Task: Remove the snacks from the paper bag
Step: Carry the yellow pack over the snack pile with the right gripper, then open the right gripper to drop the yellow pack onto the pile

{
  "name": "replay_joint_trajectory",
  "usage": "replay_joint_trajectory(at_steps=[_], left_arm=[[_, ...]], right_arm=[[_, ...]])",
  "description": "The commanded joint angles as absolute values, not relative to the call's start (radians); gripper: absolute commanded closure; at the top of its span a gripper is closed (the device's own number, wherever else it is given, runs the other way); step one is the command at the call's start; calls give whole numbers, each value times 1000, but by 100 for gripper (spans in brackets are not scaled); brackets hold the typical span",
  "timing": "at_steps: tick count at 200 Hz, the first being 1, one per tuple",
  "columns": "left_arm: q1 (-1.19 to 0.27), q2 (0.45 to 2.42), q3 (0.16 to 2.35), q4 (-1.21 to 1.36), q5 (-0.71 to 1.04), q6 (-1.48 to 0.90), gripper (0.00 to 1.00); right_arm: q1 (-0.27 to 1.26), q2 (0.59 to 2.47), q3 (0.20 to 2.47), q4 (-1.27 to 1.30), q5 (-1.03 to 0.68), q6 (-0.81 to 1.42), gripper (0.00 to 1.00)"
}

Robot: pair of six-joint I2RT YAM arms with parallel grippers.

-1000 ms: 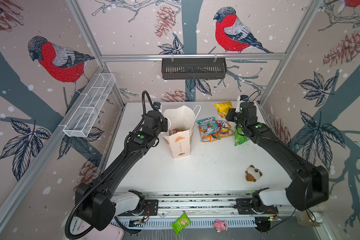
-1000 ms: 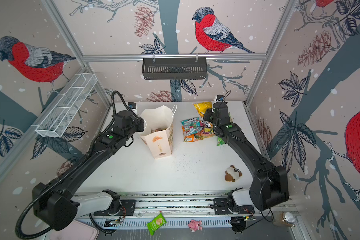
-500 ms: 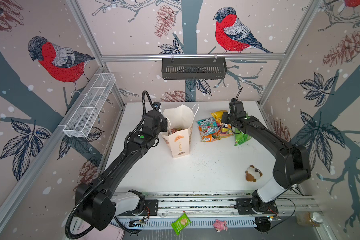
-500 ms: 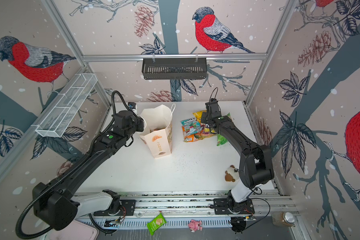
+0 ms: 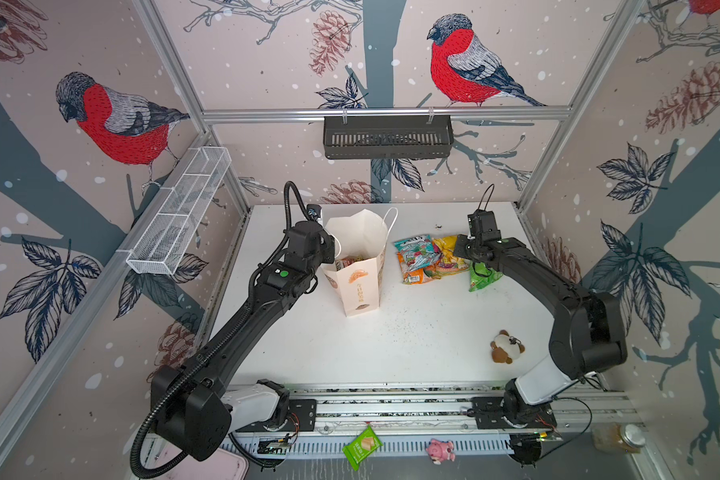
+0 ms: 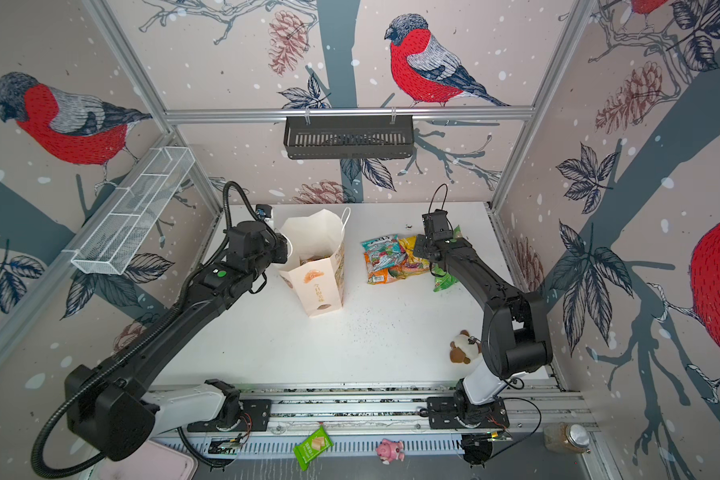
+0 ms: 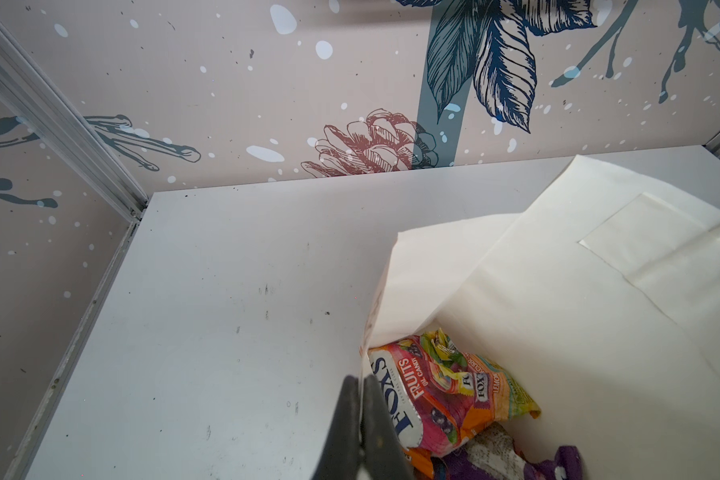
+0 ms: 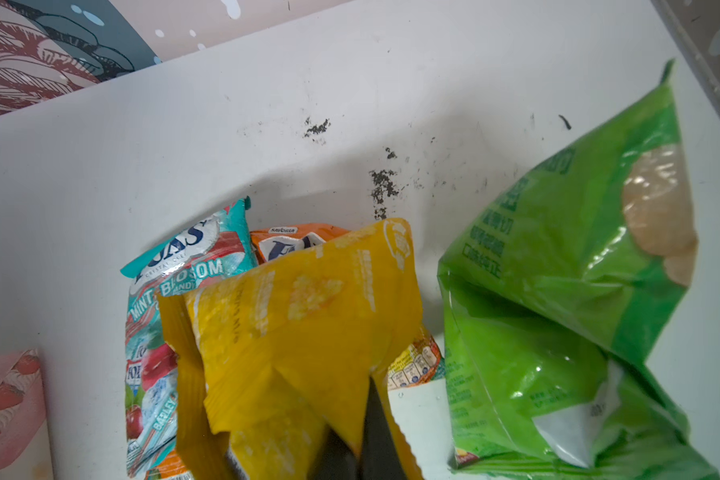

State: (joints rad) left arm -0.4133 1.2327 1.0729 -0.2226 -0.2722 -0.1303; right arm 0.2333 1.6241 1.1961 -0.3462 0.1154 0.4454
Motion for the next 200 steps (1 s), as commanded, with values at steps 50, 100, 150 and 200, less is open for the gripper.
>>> replay_joint_trajectory(at_steps=[50, 100, 150, 200], left_arm=[[-410, 1228, 1074, -188, -285, -134, 100], [-410, 1230, 1072, -189, -278, -137, 100], [-410, 1231, 1071, -189, -278, -137, 100], [-410, 1230, 1073, -189, -271, -140, 100]], right_arm=[[212, 1725, 1238, -342, 154, 465, 90], [211, 1747, 1258, -331, 136, 472, 54], [216, 1690, 1273, -327, 99, 470, 28], [228, 1622, 1296, -346, 93, 475, 25]])
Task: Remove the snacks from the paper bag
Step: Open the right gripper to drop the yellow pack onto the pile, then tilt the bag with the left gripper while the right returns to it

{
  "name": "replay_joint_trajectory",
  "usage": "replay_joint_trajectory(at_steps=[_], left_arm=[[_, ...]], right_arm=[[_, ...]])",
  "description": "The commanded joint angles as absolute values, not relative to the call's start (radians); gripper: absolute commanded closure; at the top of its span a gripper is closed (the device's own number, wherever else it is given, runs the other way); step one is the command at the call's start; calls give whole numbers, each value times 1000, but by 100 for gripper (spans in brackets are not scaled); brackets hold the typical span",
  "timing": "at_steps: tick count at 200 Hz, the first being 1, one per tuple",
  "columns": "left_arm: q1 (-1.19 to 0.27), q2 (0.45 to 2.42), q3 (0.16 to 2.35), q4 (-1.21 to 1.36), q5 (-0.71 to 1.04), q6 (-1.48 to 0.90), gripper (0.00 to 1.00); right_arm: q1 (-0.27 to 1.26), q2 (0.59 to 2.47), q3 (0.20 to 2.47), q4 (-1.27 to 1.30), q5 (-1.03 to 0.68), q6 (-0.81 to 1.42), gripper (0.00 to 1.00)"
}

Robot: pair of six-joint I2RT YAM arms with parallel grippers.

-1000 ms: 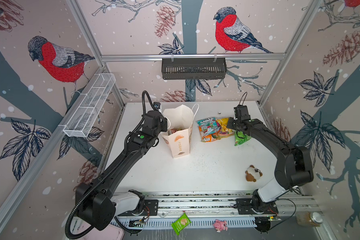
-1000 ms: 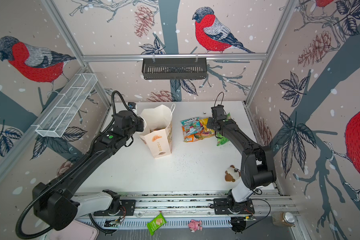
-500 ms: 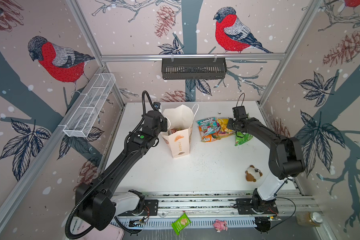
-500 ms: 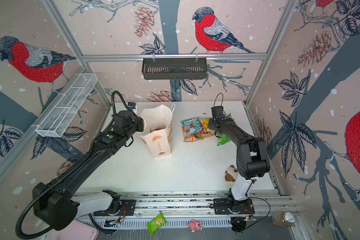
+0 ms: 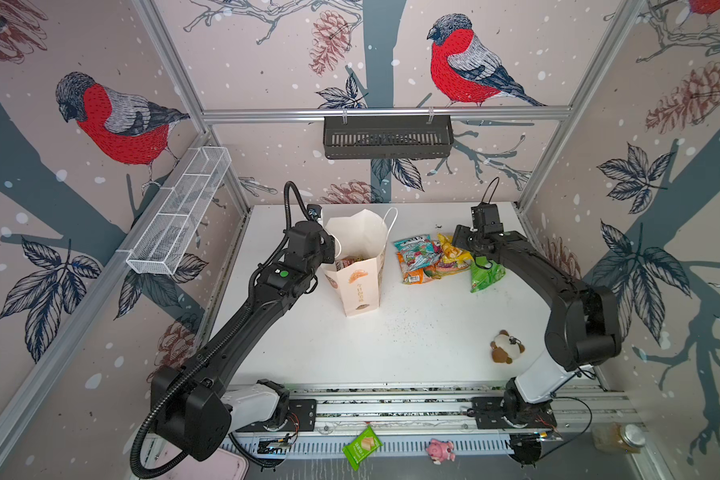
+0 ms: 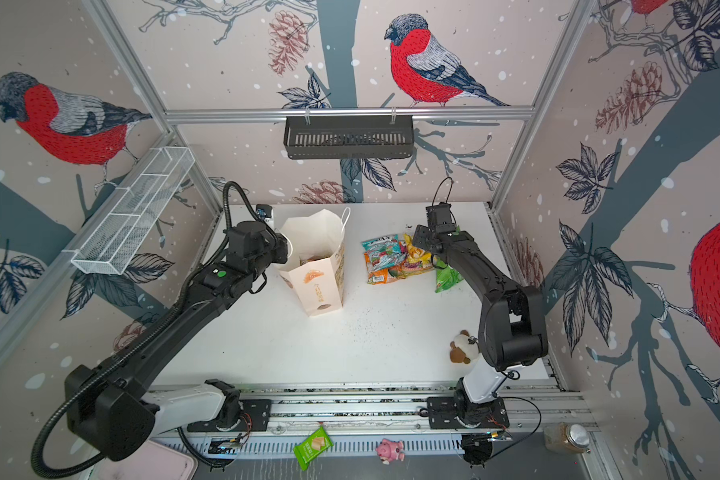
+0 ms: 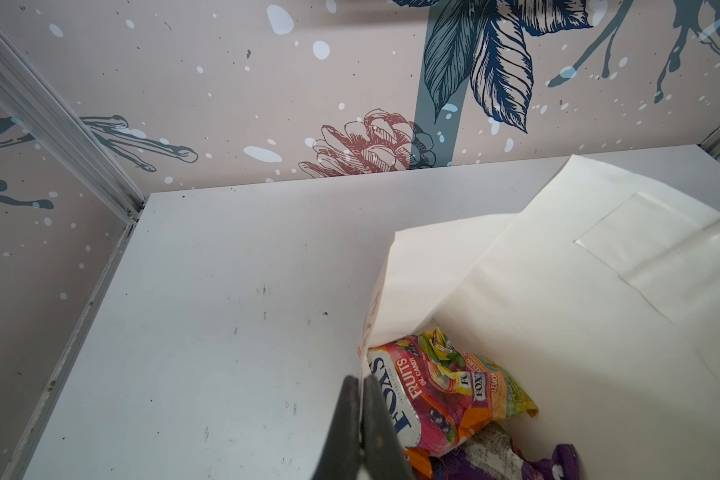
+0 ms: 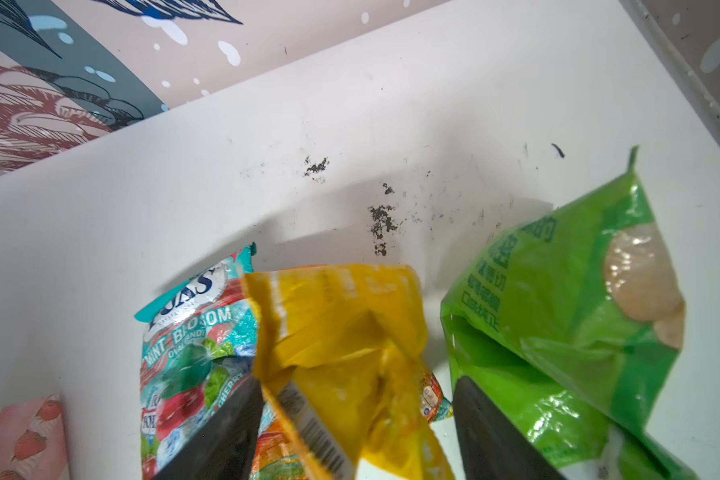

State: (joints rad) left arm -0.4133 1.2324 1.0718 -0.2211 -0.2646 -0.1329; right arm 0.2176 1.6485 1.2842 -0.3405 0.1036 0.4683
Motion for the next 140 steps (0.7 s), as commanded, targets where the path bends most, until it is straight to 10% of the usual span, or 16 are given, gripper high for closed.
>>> replay_joint_trajectory(at_steps=[1, 140], left_arm=[[-410, 1230, 1073, -188, -270, -140, 100], [-410, 1252, 1105, -218, -252, -191, 100]], right_arm=[[228, 1620, 1297, -345, 94, 475, 25], [518, 1341, 1313, -159, 75, 335, 5]])
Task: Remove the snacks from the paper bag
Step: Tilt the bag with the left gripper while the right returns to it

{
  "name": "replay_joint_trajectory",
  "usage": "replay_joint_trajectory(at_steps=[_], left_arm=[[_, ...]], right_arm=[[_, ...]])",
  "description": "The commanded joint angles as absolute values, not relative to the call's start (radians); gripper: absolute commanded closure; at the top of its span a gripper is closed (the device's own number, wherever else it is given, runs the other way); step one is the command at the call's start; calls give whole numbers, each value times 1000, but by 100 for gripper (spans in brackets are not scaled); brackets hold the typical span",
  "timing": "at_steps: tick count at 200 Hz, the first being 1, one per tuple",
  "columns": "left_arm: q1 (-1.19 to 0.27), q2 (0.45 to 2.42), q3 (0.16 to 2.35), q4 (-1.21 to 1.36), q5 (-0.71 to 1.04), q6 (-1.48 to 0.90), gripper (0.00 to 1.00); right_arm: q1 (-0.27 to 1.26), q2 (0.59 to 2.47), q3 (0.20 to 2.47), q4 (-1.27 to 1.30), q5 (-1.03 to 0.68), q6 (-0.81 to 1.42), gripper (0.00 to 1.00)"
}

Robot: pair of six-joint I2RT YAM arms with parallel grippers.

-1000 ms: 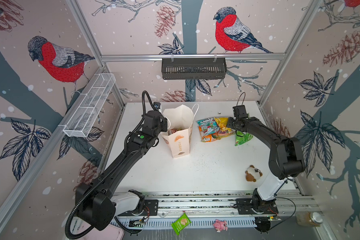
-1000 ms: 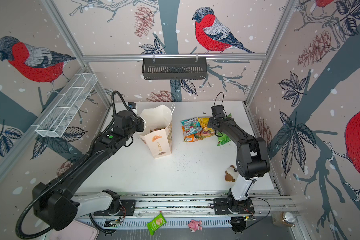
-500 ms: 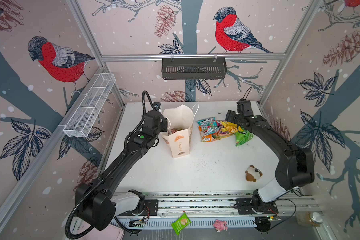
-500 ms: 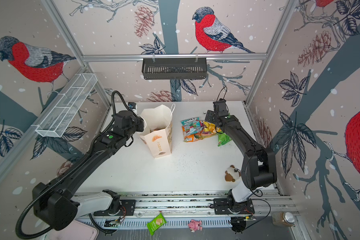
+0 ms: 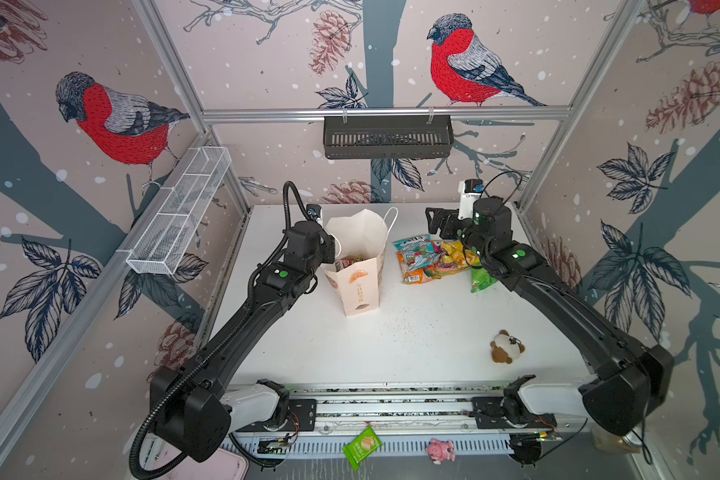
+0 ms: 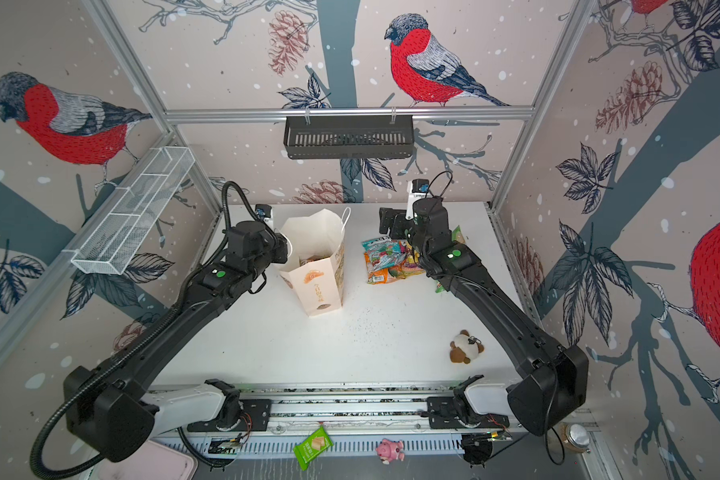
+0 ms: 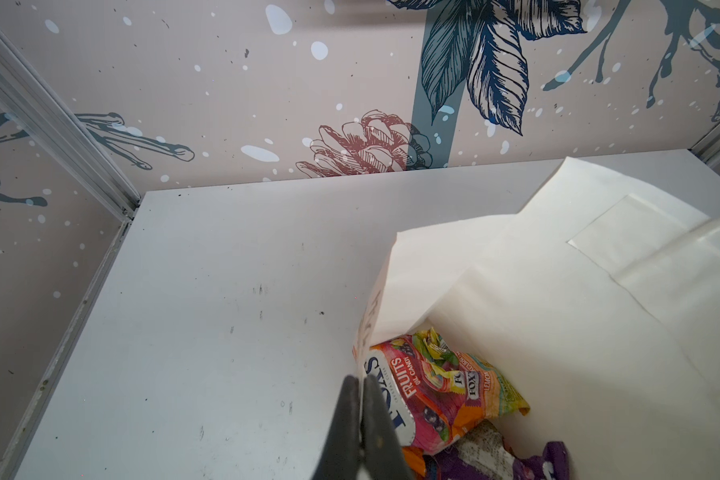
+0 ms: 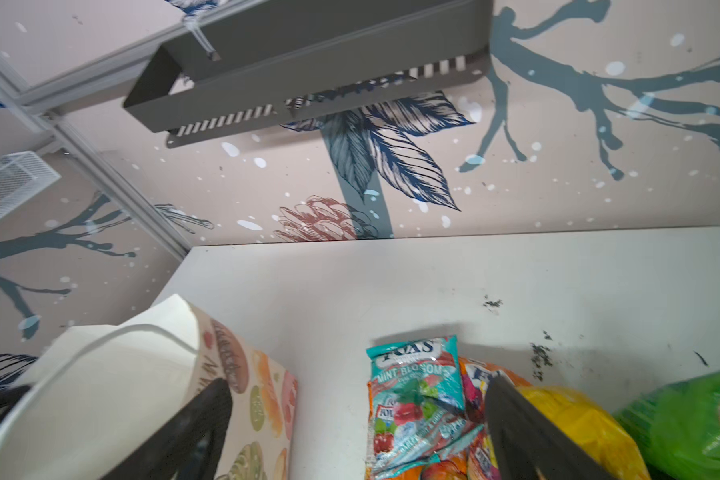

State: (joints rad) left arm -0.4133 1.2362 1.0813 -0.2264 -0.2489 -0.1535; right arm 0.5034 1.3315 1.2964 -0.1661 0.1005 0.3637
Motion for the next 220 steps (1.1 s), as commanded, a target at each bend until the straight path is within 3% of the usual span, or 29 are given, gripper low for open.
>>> replay_joint_trajectory(at_steps=[1, 66, 133, 220], left_arm=[[-410, 1254, 1106, -221, -253, -193, 100], [-410, 1393, 1337, -362, -268, -129, 100], [-422, 1530, 1489, -316, -170, 23, 100], [-675, 1573, 1492, -351, -327, 70, 100]], right_arm=[[518, 1339, 1313, -159, 75, 334, 5], [527, 1324, 1240, -126, 49, 310, 5], [529, 1258, 1107, -54, -11, 365, 6], [559, 1125, 919, 47, -7, 434, 8]])
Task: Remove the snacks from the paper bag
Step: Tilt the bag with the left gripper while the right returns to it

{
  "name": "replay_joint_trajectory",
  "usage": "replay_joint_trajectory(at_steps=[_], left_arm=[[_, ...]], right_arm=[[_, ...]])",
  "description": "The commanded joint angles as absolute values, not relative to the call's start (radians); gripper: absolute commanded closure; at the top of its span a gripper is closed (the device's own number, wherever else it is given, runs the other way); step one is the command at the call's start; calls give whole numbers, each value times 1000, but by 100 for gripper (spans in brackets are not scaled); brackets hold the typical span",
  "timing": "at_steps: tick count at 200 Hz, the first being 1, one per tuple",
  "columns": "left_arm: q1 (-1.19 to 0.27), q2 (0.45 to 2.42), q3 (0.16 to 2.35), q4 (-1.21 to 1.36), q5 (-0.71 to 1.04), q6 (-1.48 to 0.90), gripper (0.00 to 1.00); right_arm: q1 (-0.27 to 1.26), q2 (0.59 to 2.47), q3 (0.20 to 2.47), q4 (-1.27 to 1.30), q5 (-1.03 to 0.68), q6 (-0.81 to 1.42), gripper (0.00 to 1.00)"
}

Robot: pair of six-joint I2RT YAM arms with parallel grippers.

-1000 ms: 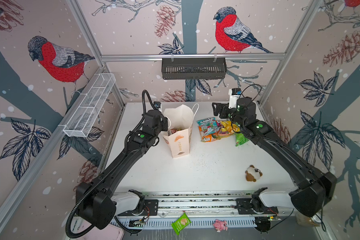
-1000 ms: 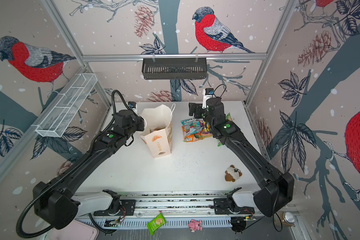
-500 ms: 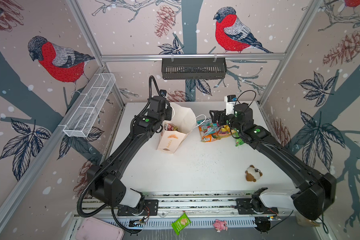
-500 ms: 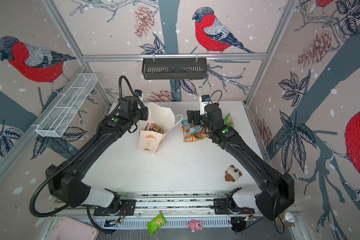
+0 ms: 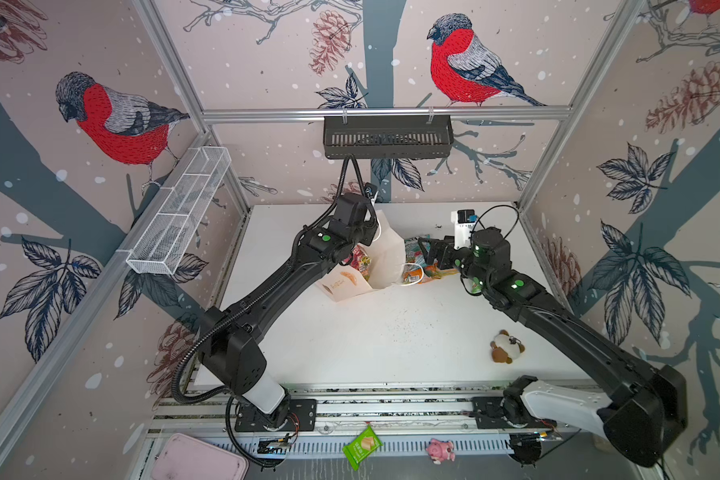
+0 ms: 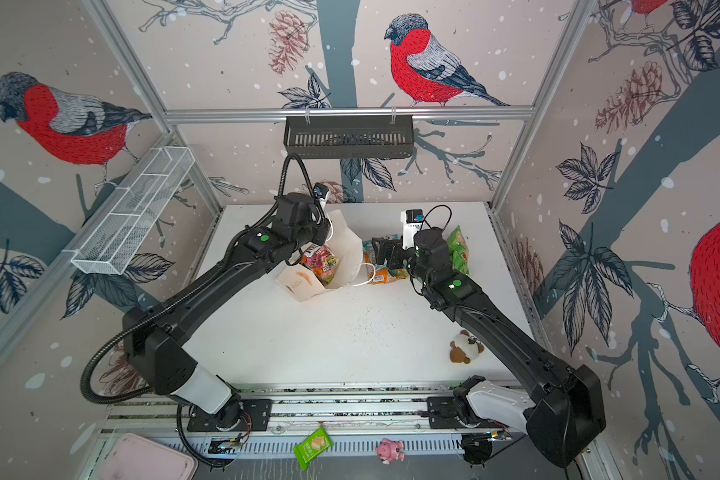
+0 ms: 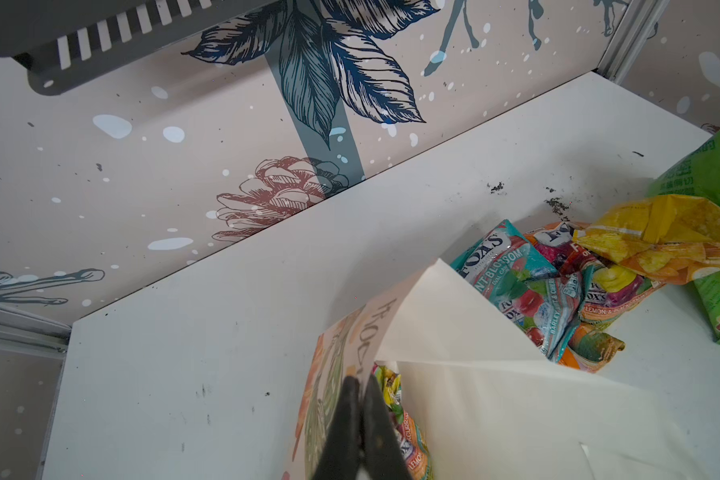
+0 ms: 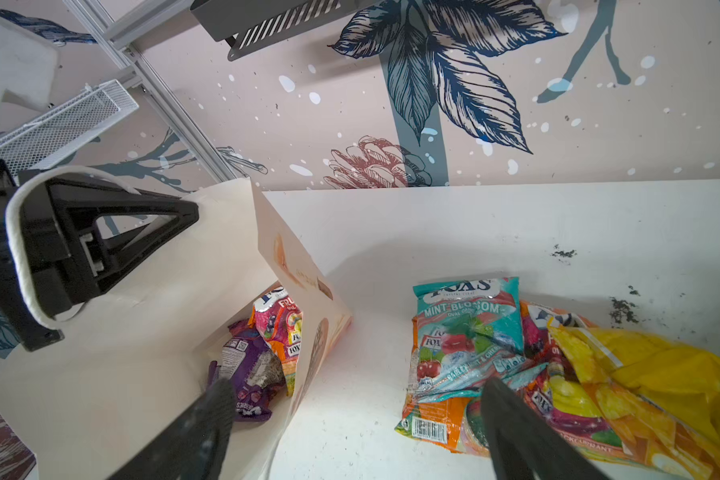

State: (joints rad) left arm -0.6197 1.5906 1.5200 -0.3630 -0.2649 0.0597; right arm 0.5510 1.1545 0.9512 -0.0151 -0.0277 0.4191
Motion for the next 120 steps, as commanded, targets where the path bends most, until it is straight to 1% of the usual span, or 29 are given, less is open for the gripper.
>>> replay_joint_trajectory(at_steps=[1, 36, 67, 91, 120], left_arm=[[-677, 1572, 1490, -351, -329, 69, 100], [-752, 1528, 1398, -315, -373, 8, 100], [-782, 1530, 1378, -304, -391, -55, 100], [-794, 1519, 1356, -296, -324, -105, 100], [-819, 1505, 1343, -307, -301, -135, 100]], right_arm=[[559, 1123, 916, 47, -7, 434, 8], [578, 1042, 800, 119, 33, 451, 9], [589, 1025, 751, 130, 39, 473, 11], [609, 997, 716, 128, 82, 461, 11], [609, 943, 673, 132, 144, 466, 11]])
